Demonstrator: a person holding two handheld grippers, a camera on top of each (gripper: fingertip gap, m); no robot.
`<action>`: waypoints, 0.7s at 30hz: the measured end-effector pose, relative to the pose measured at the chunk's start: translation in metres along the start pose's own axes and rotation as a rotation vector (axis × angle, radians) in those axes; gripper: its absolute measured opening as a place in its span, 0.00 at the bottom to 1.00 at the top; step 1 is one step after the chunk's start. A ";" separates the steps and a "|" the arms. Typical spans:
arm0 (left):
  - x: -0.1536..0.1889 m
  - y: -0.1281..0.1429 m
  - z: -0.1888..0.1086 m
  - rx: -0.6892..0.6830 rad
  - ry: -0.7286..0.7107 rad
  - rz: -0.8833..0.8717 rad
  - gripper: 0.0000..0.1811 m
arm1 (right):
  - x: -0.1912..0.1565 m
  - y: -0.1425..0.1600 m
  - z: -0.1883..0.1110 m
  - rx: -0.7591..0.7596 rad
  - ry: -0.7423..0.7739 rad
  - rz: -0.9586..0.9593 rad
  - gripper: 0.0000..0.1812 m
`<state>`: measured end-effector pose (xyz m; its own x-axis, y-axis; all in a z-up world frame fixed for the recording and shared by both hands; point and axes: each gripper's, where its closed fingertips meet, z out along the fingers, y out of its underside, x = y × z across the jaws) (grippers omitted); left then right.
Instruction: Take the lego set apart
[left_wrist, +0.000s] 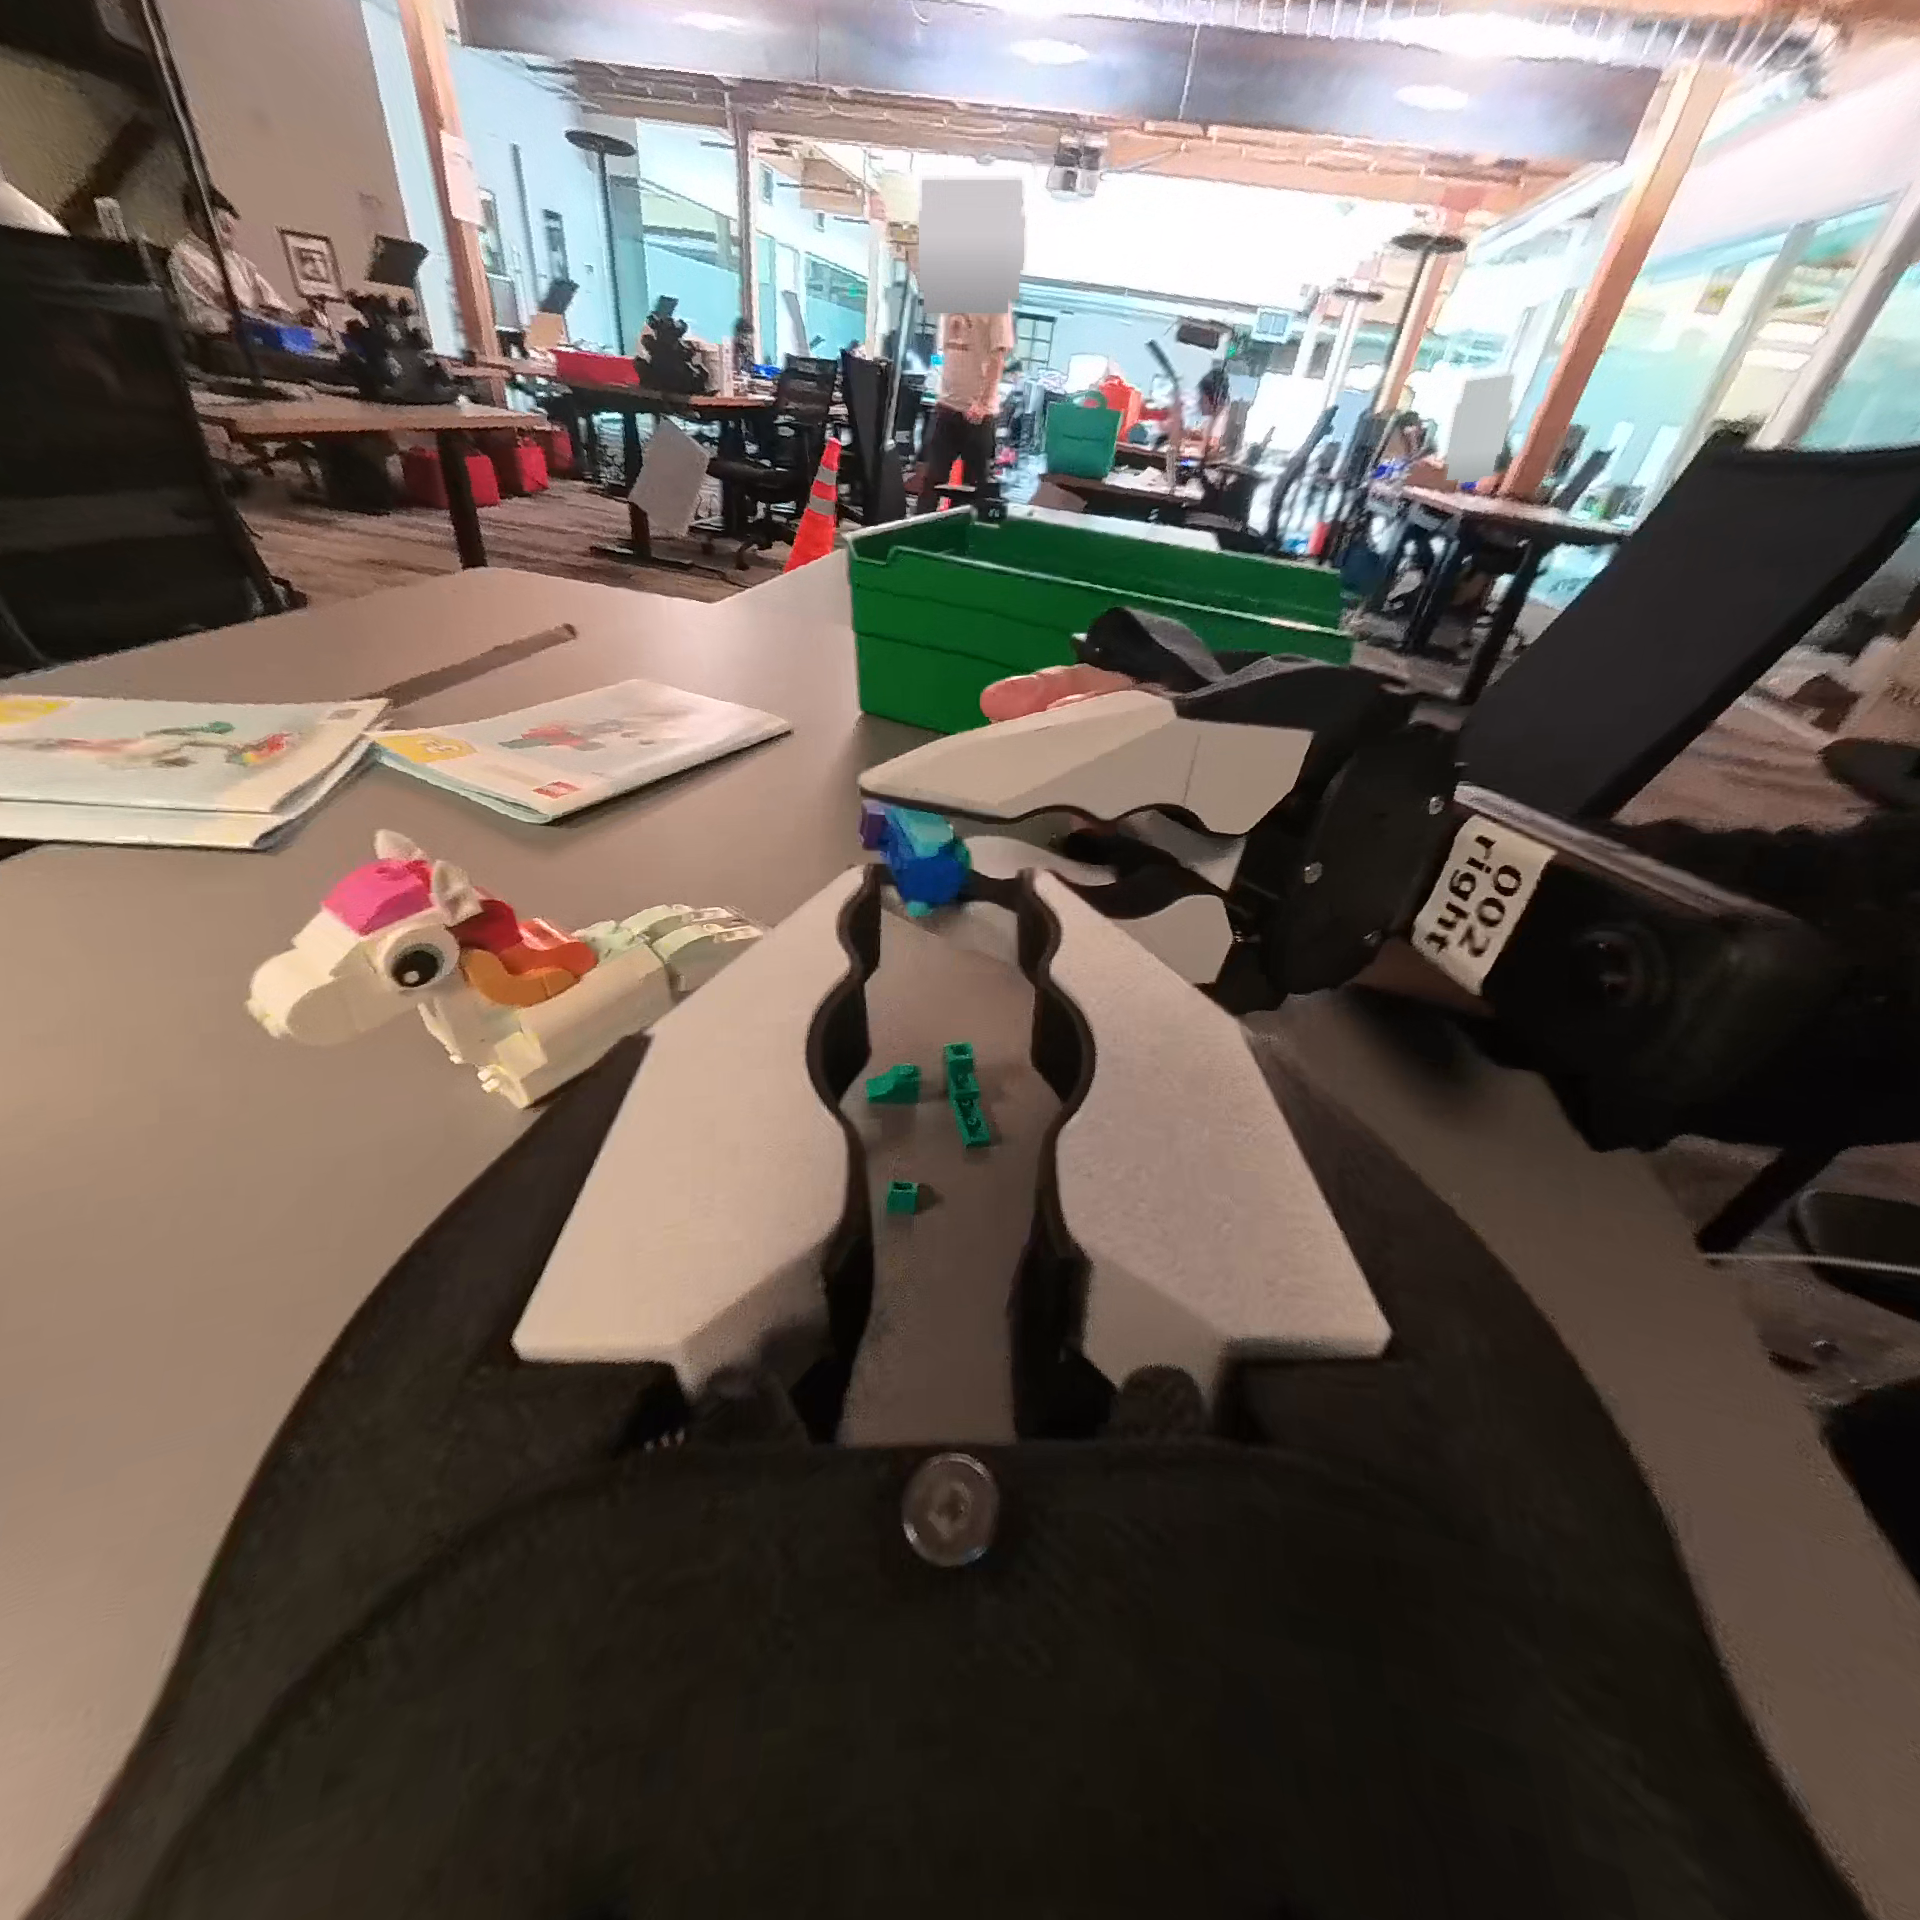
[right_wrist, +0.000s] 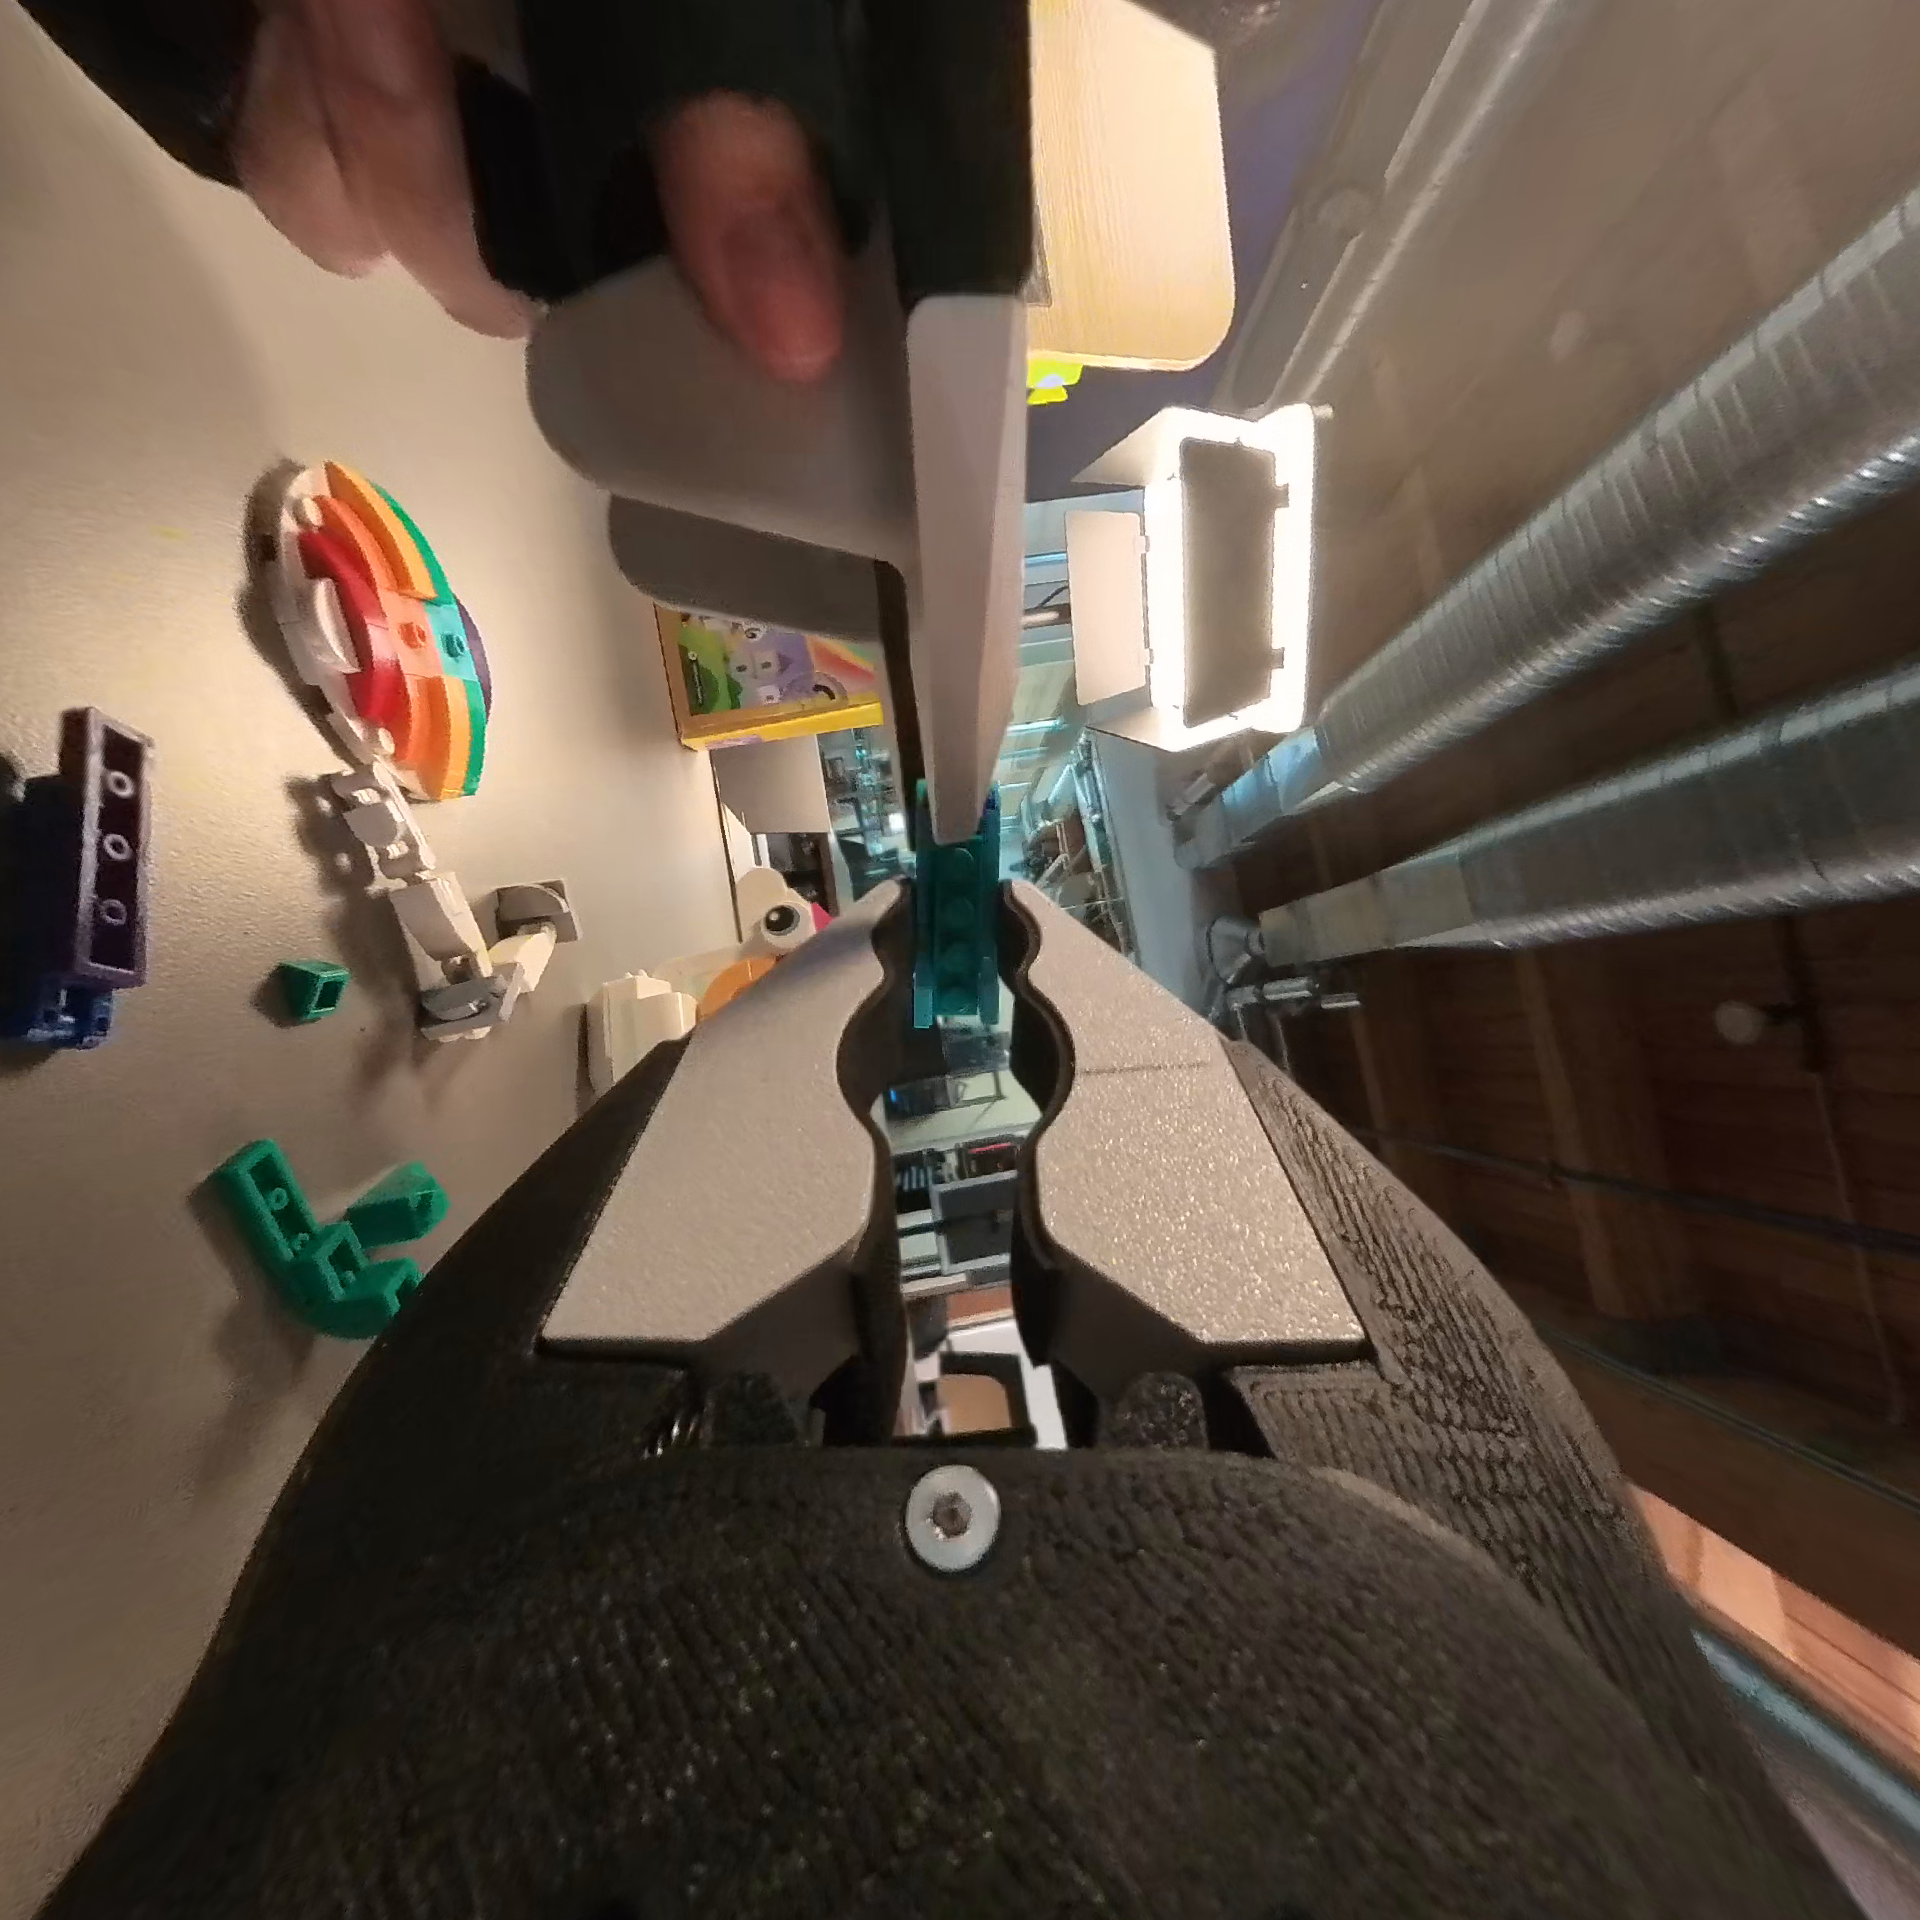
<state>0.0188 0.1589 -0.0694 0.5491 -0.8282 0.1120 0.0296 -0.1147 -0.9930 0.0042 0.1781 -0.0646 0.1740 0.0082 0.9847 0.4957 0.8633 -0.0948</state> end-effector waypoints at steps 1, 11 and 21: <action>-0.001 0.000 0.000 -0.003 -0.023 0.025 0.11 | -0.001 -0.001 0.000 0.000 -0.001 -0.014 0.07; -0.029 -0.012 -0.017 -0.016 -0.247 0.333 0.07 | 0.008 0.006 -0.004 0.053 -0.160 0.614 0.24; 0.001 -0.012 -0.011 0.038 -0.123 0.543 0.07 | 0.019 -0.007 -0.014 0.273 -0.316 1.085 0.11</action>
<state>0.0097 0.1532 -0.0569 0.5872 -0.6927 -0.4188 -0.2560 0.3320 -0.9079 0.0161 0.1646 -0.0469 0.1555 0.9025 0.4016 0.0098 0.4051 -0.9142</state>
